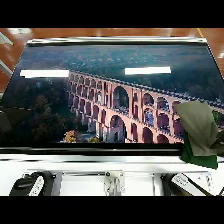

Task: Fold the shirts.

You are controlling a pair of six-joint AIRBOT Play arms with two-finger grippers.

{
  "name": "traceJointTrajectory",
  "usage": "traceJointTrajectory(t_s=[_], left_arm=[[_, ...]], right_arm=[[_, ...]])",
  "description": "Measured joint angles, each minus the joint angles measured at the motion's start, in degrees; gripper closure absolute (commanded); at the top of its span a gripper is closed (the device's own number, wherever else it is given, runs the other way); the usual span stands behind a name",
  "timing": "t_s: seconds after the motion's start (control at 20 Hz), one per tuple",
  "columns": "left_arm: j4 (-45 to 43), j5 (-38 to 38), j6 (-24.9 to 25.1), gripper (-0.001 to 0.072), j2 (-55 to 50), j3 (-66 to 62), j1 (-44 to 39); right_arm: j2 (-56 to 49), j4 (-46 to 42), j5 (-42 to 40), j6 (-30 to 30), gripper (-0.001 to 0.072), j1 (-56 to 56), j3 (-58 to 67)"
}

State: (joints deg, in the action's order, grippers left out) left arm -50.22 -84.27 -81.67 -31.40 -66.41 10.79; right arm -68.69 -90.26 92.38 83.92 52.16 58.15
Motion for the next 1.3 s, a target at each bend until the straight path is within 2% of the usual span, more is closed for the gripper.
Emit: traceJointTrajectory(t_s=[0.2,0.3,0.35,0.4,0.5,0.6,0.7,0.75,0.8,0.85,1.0,1.3], left_arm=[[0.0,0.7,0.0,0.0663,-0.4,0.0,0.0],[0.0,3.2,0.0,0.0664,-1.4,0.0,0.0],[0.0,4.9,0.1,0.0665,-2.4,0.0,0.0],[0.0,6.4,0.6,0.0665,-3.9,0.0,-0.4],[-1.1,8.4,2.1,0.0666,-8.3,-0.3,-2.3],[-7.0,9.6,2.8,0.0665,-14.3,-1.2,-7.2],[-16.9,9.9,1.0,0.0647,-21.5,-2.9,-14.2],[-22.2,9.7,-0.6,0.0438,-25.3,-4.0,-18.0],[-26.6,9.5,-2.2,0.0103,-29.0,-5.0,-21.5],[-30.0,9.5,-3.3,0.0001,-32.1,-5.7,-24.4],[-36.1,9.9,-5.4,0.0001,-38.9,-6.9,-30.1],[-40.3,9.8,-6.9,0.0002,-43.0,-7.6,-32.9]], right_arm=[[0.1,-2.7,-0.5,-0.2,0.0181,0.0,-0.9],[0.2,-0.2,-0.4,-0.9,0.0181,0.0,2.0],[0.2,3.4,-0.9,-1.2,0.0184,0.0,4.7],[0.3,8.2,-2.3,-1.5,0.0216,0.0,7.8],[1.5,20.7,-8.5,-1.8,0.0216,-1.6,14.0],[3.8,30.0,-15.8,-2.3,0.0214,-6.5,18.8],[6.0,30.3,-19.2,-2.2,0.0070,-15.3,21.6],[6.5,27.0,-19.1,-1.3,0.0071,-20.8,22.2],[6.6,23.2,-17.6,0.2,0.0071,-25.8,22.3],[6.4,18.4,-15.6,1.6,0.0071,-30.8,21.8],[5.4,11.0,-9.7,5.0,0.0071,-41.5,19.0],[4.7,7.5,-6.7,10.7,0.0072,-50.8,16.5]])
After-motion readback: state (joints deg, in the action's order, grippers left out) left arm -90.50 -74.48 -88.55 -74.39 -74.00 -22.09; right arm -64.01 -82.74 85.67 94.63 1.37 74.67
